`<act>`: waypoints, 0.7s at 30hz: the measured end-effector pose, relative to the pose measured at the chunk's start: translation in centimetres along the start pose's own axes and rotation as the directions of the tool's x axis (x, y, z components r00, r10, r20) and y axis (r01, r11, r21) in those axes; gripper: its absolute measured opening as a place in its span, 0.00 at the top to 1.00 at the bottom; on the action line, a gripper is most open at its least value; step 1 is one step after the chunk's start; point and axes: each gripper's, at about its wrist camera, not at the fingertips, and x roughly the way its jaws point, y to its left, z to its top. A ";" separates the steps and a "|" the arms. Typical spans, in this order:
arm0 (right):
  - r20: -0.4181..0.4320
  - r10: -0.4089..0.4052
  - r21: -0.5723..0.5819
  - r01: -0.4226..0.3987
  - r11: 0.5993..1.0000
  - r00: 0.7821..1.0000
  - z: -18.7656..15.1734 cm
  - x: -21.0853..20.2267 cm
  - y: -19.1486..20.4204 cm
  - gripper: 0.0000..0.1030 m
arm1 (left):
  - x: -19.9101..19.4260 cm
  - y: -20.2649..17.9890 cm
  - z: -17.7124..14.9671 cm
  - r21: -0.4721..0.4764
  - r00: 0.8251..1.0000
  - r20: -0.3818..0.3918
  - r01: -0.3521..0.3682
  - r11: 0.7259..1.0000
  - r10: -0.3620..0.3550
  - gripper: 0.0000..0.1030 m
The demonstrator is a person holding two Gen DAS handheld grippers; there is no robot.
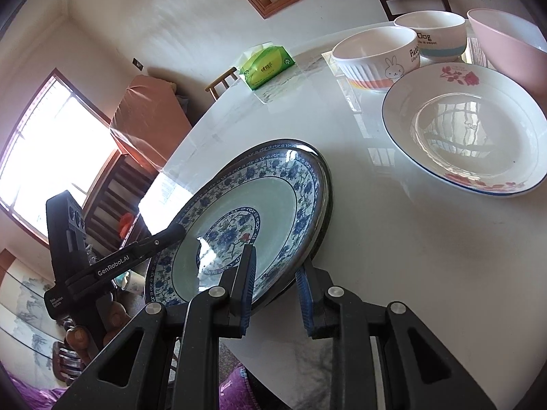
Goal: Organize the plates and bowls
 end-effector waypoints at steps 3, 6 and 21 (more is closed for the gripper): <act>0.003 -0.021 -0.018 0.021 1.000 1.000 -0.1 0.0 0.4 0.76 | 0.2 0.1 0.2 0.004 1.000 0.002 -0.005 1.000 0.005 0.78; 0.004 -0.036 -0.027 0.036 0.999 0.999 -0.2 0.1 0.7 0.75 | 0.3 0.0 0.3 0.015 1.000 0.004 -0.008 1.000 0.008 0.78; 0.060 -0.168 -0.133 0.174 0.976 0.984 -0.4 0.7 2.4 0.74 | -0.5 -1.2 0.0 0.112 0.989 0.109 -0.117 0.987 0.105 0.73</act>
